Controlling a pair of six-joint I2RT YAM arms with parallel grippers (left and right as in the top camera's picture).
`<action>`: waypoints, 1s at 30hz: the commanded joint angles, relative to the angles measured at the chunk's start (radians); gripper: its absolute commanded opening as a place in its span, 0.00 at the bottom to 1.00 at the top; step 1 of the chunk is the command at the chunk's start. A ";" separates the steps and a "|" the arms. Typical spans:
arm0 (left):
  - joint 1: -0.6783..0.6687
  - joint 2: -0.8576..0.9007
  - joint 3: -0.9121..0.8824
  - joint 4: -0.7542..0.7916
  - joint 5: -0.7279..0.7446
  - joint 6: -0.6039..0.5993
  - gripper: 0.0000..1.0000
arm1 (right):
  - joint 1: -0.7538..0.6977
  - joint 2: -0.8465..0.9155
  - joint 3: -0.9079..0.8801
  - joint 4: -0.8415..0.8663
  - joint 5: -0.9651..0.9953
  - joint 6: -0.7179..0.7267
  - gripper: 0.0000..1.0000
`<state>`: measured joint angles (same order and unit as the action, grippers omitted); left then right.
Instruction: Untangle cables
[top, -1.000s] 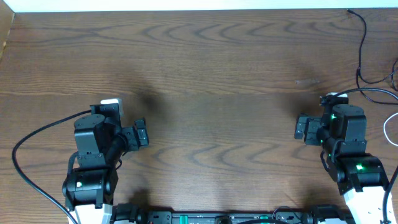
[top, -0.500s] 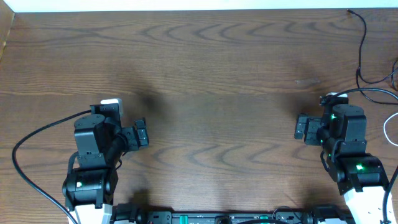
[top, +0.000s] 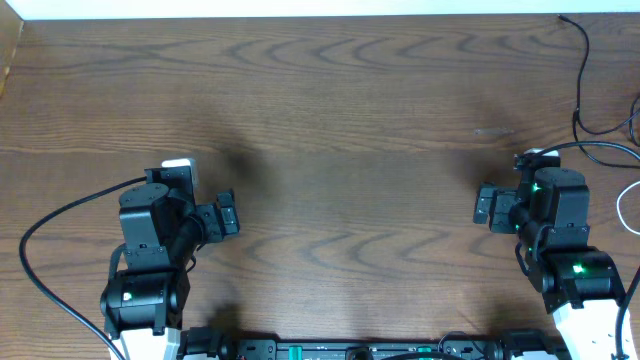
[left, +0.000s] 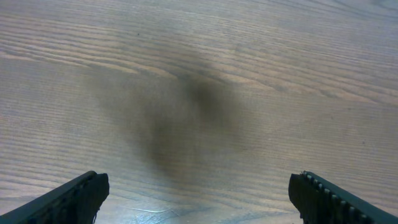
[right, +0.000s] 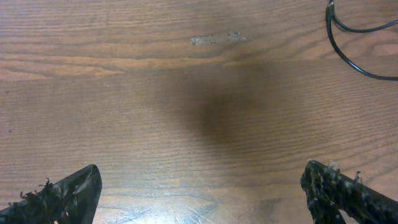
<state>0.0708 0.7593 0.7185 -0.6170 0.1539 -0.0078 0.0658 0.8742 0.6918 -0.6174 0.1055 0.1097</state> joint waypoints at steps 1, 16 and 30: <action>-0.003 -0.003 0.005 0.004 -0.009 -0.013 0.98 | -0.006 -0.010 0.000 -0.004 0.012 -0.002 0.99; -0.003 -0.164 -0.003 -0.019 -0.086 -0.008 0.98 | -0.006 -0.010 0.000 -0.004 0.012 -0.002 0.99; -0.044 -0.668 -0.367 0.093 -0.110 -0.016 0.98 | -0.006 -0.010 0.000 -0.004 0.012 -0.002 0.99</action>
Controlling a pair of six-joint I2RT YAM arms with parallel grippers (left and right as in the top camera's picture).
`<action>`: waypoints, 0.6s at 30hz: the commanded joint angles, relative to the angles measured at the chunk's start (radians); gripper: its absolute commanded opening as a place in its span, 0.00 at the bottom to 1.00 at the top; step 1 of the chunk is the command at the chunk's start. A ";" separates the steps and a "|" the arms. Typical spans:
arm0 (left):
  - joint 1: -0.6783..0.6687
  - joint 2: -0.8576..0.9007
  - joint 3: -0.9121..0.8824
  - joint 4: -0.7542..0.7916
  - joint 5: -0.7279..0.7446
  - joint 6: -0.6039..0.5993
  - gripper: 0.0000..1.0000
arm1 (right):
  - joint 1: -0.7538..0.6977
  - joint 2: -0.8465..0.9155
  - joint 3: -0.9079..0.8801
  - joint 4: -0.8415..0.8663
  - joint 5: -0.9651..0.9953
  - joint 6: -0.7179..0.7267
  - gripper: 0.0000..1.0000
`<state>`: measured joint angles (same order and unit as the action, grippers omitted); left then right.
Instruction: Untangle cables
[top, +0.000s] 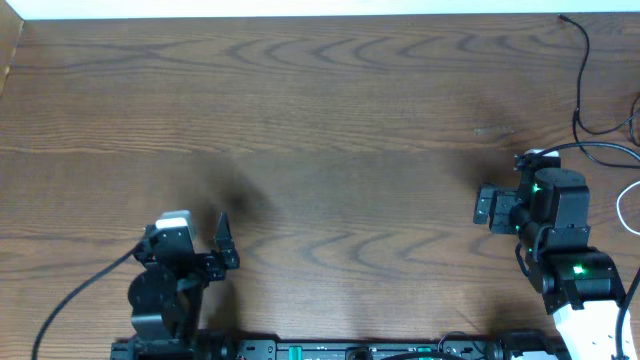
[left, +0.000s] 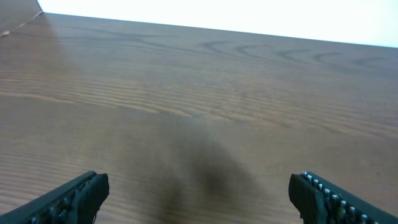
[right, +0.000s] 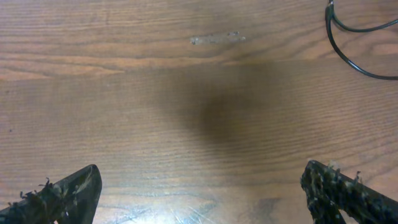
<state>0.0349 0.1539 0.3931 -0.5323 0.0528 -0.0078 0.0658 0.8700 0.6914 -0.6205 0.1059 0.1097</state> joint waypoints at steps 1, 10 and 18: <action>-0.008 -0.082 -0.056 0.009 -0.009 -0.016 0.98 | -0.006 -0.006 0.001 -0.001 0.012 -0.002 0.99; -0.010 -0.152 -0.122 0.020 -0.009 -0.032 0.98 | -0.006 -0.006 0.001 -0.001 0.012 -0.002 0.99; -0.010 -0.152 -0.219 0.137 -0.009 -0.081 0.98 | -0.006 -0.006 0.001 -0.001 0.012 -0.002 0.99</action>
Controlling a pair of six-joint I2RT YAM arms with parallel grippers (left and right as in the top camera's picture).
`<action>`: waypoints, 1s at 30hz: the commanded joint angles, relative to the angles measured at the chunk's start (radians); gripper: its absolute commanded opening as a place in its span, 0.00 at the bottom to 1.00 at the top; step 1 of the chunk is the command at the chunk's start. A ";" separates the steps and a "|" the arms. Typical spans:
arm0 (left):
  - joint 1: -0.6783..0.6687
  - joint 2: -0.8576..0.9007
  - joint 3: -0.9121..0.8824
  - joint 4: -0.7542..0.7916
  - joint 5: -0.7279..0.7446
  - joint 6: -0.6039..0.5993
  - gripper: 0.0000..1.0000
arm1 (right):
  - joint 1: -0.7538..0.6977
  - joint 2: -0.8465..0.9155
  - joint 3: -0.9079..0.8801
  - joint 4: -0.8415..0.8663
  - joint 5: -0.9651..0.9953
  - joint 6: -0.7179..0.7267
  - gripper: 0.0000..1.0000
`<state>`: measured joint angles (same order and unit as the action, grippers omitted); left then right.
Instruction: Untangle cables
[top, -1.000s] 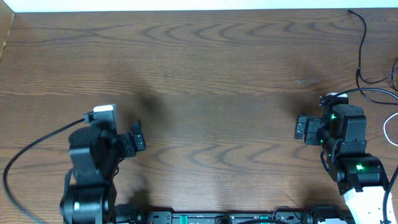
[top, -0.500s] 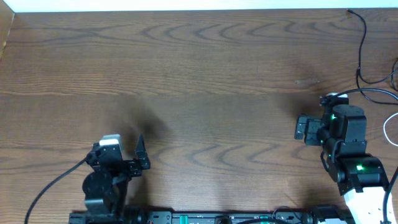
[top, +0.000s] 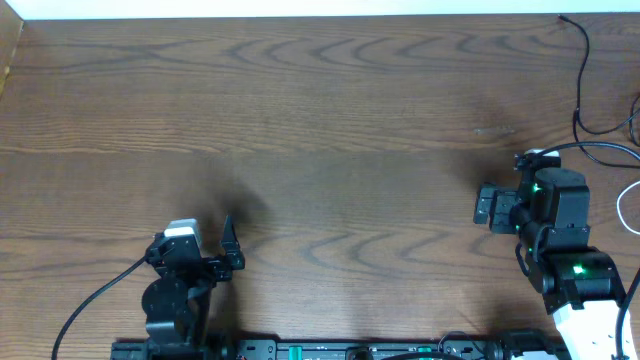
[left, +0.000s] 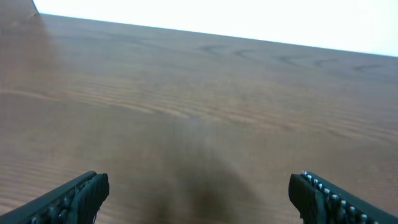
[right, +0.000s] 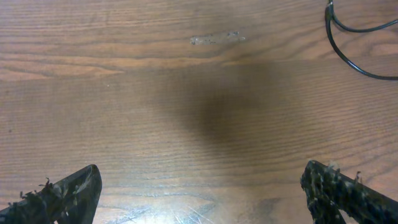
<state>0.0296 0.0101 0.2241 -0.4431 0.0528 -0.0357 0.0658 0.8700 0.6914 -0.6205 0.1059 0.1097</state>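
A thin black cable (top: 582, 85) curls along the table's far right edge, and its loop shows at the top right of the right wrist view (right: 348, 46). A white cable (top: 628, 205) lies at the right edge, beside the right arm. My right gripper (top: 484, 207) stands open over bare wood, left of the cables, with nothing between its fingers (right: 202, 196). My left gripper (top: 231, 245) is drawn back near the front edge at the left. It is also open and empty (left: 199, 196), tilted so that it looks across the table to the far edge.
The wooden table (top: 320, 120) spreads between the two arms. A pale scuff mark (right: 216, 38) sits on the wood ahead of the right gripper. The left arm's own black lead (top: 95, 305) trails off toward the front left.
The left arm has drawn slightly further back toward the front edge, its gripper still open. The right arm and the cables have not moved.
At first the left gripper hung open over the left middle of the table, looking straight down at the wood. Then it was back near the front edge and tilted up, where it stays now. The right gripper stayed open and still throughout.
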 joint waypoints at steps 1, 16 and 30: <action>-0.005 -0.008 -0.061 0.066 -0.008 -0.061 0.98 | -0.006 -0.006 0.001 -0.001 0.012 -0.002 0.99; -0.005 -0.008 -0.182 0.298 0.018 -0.111 0.98 | -0.006 -0.006 0.001 -0.001 0.012 -0.002 0.99; -0.005 -0.008 -0.220 0.390 -0.020 -0.135 0.98 | -0.006 -0.006 0.001 -0.001 0.011 -0.002 0.99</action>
<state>0.0296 0.0101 0.0246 -0.0311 0.0528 -0.1608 0.0658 0.8700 0.6914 -0.6205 0.1066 0.1097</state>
